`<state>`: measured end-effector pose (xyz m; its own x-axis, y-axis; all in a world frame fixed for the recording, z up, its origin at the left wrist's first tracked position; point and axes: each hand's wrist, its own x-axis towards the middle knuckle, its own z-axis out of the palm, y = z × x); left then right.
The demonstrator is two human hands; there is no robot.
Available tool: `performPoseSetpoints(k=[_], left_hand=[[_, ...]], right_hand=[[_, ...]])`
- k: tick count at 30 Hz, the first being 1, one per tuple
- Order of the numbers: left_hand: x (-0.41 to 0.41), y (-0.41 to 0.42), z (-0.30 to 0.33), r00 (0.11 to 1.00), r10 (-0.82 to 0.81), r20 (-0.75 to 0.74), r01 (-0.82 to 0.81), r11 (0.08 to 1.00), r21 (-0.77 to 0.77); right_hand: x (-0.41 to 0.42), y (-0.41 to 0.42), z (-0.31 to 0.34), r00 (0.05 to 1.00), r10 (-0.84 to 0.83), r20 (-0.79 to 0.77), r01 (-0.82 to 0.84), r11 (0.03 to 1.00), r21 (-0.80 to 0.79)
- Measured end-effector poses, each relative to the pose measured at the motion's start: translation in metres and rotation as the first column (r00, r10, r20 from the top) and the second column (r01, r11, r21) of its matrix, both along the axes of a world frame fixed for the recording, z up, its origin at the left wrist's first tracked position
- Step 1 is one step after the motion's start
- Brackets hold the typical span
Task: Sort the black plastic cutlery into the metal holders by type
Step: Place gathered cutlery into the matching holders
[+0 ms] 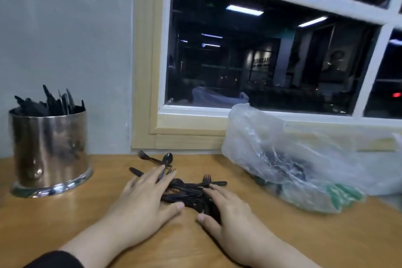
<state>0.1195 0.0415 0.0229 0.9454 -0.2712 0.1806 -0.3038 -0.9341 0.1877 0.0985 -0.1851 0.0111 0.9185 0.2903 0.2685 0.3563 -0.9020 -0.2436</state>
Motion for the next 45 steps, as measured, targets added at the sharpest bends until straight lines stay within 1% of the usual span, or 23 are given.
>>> performPoseSetpoints(k=[3,5,9,11,15,17,21,23,25,28,29,31,33,34,36,38,40,42,45], left_hand=[[0.009,-0.006,-0.004,0.997,-0.029,-0.068,0.030,0.999,0.016],[0.011,-0.006,-0.005,0.996,-0.041,-0.082,0.041,0.999,-0.001],[0.011,-0.004,-0.004,0.997,-0.066,-0.035,0.063,0.994,-0.093],[0.011,-0.001,-0.006,0.996,-0.085,0.014,0.086,0.986,-0.139],[0.009,0.002,-0.008,0.993,-0.105,0.059,0.114,0.978,-0.176],[0.006,0.004,-0.008,0.992,-0.120,0.036,0.125,0.974,-0.191],[-0.001,0.005,-0.006,0.987,-0.134,-0.094,0.118,0.980,-0.161],[-0.006,0.003,-0.003,0.985,-0.130,-0.117,0.115,0.985,-0.127],[-0.008,0.001,-0.001,0.984,-0.141,-0.111,0.126,0.983,-0.132],[-0.007,0.002,-0.004,0.984,-0.176,-0.027,0.168,0.970,-0.178],[-0.005,0.003,-0.005,0.983,-0.181,0.031,0.183,0.961,-0.206],[-0.003,0.003,-0.006,0.964,-0.178,0.199,0.233,0.925,-0.300],[-0.003,0.002,-0.006,0.917,-0.135,0.375,0.287,0.876,-0.387],[-0.004,0.001,-0.006,0.896,-0.101,0.432,0.299,0.857,-0.419],[-0.008,-0.004,-0.006,0.881,-0.032,0.472,0.291,0.824,-0.487],[-0.014,-0.011,-0.006,0.905,0.016,0.425,0.258,0.774,-0.578],[-0.023,-0.020,-0.004,0.946,0.024,0.324,0.209,0.718,-0.664],[-0.033,-0.027,-0.002,0.965,0.011,0.261,0.182,0.689,-0.702],[-0.043,-0.031,0.001,0.975,0.015,0.221,0.154,0.670,-0.726]], right_hand=[[0.007,0.000,-0.002,0.999,0.043,-0.006,-0.043,0.999,0.018],[0.009,-0.002,-0.002,0.997,0.083,0.003,-0.083,0.995,0.048],[0.007,-0.012,0.000,0.989,0.139,0.041,-0.142,0.986,0.090],[0.006,-0.016,0.000,0.987,0.154,0.056,-0.159,0.983,0.096],[0.004,-0.024,-0.001,0.982,0.171,0.073,-0.180,0.976,0.124],[0.004,-0.030,-0.002,0.985,0.160,0.071,-0.168,0.977,0.130],[0.005,-0.036,0.001,0.986,0.133,0.105,-0.150,0.973,0.173],[0.006,-0.037,0.001,0.982,0.116,0.149,-0.144,0.971,0.192],[0.007,-0.036,0.001,0.974,0.108,0.201,-0.149,0.968,0.203],[0.007,-0.037,0.001,0.942,0.078,0.327,-0.158,0.962,0.224],[0.006,-0.038,0.002,0.927,0.062,0.369,-0.159,0.958,0.240],[0.006,-0.038,0.004,0.898,0.037,0.438,-0.170,0.948,0.269],[0.004,-0.038,0.006,0.864,0.030,0.502,-0.192,0.942,0.274],[0.003,-0.037,0.007,0.848,0.031,0.529,-0.205,0.939,0.275],[-0.001,-0.035,0.009,0.825,0.039,0.564,-0.235,0.931,0.279],[-0.004,-0.033,0.011,0.801,0.057,0.596,-0.267,0.925,0.270],[-0.007,-0.031,0.013,0.779,0.077,0.622,-0.292,0.923,0.251],[-0.010,-0.030,0.015,0.768,0.084,0.635,-0.298,0.924,0.238],[-0.013,-0.029,0.016,0.767,0.083,0.636,-0.304,0.920,0.247]])
